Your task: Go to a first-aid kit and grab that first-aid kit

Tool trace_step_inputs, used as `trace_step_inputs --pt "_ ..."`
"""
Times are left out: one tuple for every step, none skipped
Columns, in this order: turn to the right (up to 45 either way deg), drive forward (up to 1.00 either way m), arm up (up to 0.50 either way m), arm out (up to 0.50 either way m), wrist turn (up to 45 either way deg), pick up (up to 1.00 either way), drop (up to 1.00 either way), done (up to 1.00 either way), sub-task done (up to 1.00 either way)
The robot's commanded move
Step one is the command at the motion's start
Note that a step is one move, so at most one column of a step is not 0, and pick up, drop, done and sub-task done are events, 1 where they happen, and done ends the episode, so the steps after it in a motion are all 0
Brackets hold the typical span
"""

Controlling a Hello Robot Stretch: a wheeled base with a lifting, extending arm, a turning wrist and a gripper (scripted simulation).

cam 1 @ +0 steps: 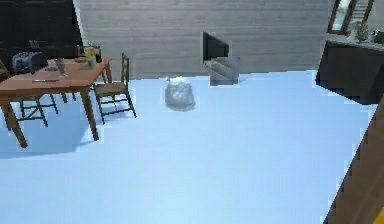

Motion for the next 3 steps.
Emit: trace_step_inputs --pt "0.0 0.05 0.00 0.00 0.0 0.00 0.00 0.00 0.00" --pt "6.0 0.00 0.00 0.00 0.0 0.00 0.00 0.00 0.00" --pt "0.0 1.00 0.00 0.00 0.0 0.00 0.00 0.00 0.00"
